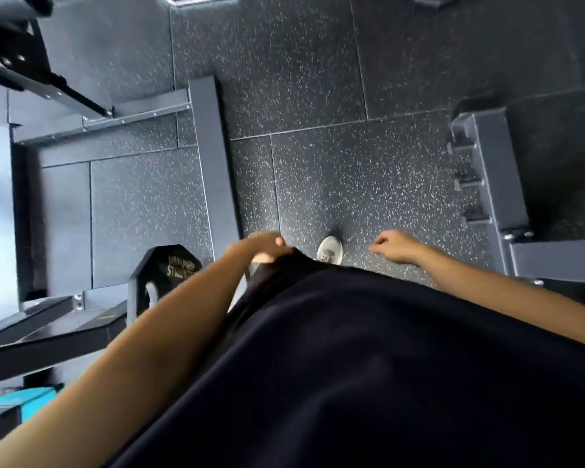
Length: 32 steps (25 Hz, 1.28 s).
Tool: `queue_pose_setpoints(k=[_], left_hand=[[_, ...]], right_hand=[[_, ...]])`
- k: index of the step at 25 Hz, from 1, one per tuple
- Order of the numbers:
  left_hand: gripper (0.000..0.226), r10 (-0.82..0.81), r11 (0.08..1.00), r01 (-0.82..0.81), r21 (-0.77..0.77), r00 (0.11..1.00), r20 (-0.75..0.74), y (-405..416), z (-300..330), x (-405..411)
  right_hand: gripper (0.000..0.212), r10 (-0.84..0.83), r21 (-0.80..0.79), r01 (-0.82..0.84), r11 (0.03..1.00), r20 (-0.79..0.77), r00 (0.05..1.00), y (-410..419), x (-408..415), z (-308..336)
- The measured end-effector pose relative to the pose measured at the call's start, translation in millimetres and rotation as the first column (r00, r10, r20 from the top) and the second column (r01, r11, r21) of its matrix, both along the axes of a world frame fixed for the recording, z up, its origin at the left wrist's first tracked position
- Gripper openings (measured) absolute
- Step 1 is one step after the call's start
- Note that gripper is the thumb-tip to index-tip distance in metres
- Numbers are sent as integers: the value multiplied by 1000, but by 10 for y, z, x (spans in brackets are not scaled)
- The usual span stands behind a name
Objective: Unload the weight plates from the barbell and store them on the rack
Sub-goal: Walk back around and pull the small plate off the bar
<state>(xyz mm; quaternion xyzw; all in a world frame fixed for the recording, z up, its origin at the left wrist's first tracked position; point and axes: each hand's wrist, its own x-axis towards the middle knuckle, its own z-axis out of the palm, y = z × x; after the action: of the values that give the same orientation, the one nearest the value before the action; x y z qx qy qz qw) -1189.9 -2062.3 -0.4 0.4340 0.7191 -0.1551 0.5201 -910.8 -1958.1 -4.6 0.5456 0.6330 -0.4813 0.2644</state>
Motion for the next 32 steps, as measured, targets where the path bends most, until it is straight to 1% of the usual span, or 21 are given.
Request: queue_pose_setpoints(k=[2, 4, 7, 10, 13, 15, 17, 20, 22, 25, 28, 30, 32], left_hand=[[46, 73, 994, -73, 80, 997, -3, 496, 73, -242], [45, 104, 989, -103, 102, 995, -1, 906, 82, -390], [48, 77, 996, -76, 55, 997, -14, 1388, -39, -557], [48, 57, 998, -57, -4, 997, 45, 2135, -147, -952], [48, -48, 998, 51, -35, 997, 63, 3169, -152, -1500], [47, -182, 982, 184, -30, 981, 60, 3849, -111, -1747], [44, -218, 975, 220, -18, 973, 82, 4418, -97, -1884], [37, -309, 951, 310, -3, 947, 90, 5372, -13, -1885], [37, -370, 928, 373, -19, 925, 90, 5985, -27, -1826], [43, -495, 867, 497, -31, 867, 63, 6795, -91, -1613], [41, -606, 792, 607, -57, 794, 42, 7649, -120, -1335], [44, -627, 775, 627, -81, 779, 28, 8292, -44, -1151], [47, -649, 760, 649, -27, 760, -25, 9027, 43, -921]], right_hand=[[30, 29, 8, -29, 1000, -14, 999, 443, -225, 79], [30, 14, 26, -13, 1000, -50, 999, 876, -481, 91], [32, 2, 0, -2, 1000, -33, 999, 1423, -746, 14], [34, 19, -62, -20, 998, -12, 1000, 1913, -986, -118], [31, -110, -62, 112, 992, 36, 993, 2638, -1208, -93], [26, -223, 2, 223, 975, -2, 975, 3172, -1386, 14], [24, -350, 103, 356, 929, -67, 934, 3616, -1518, 105], [24, -469, 161, 476, 864, -83, 879, 4193, -1689, 158], [25, -507, 137, 511, 848, -63, 859, 4541, -1716, 119], [32, -509, 43, 512, 858, -54, 859, 5091, -1623, -69], [35, -610, 33, 611, 791, -30, 792, 5890, -1339, -137], [37, -666, 46, 666, 745, -21, 746, 6492, -1076, -92], [39, -710, 83, 710, 699, -33, 703, 7090, -787, -8]])
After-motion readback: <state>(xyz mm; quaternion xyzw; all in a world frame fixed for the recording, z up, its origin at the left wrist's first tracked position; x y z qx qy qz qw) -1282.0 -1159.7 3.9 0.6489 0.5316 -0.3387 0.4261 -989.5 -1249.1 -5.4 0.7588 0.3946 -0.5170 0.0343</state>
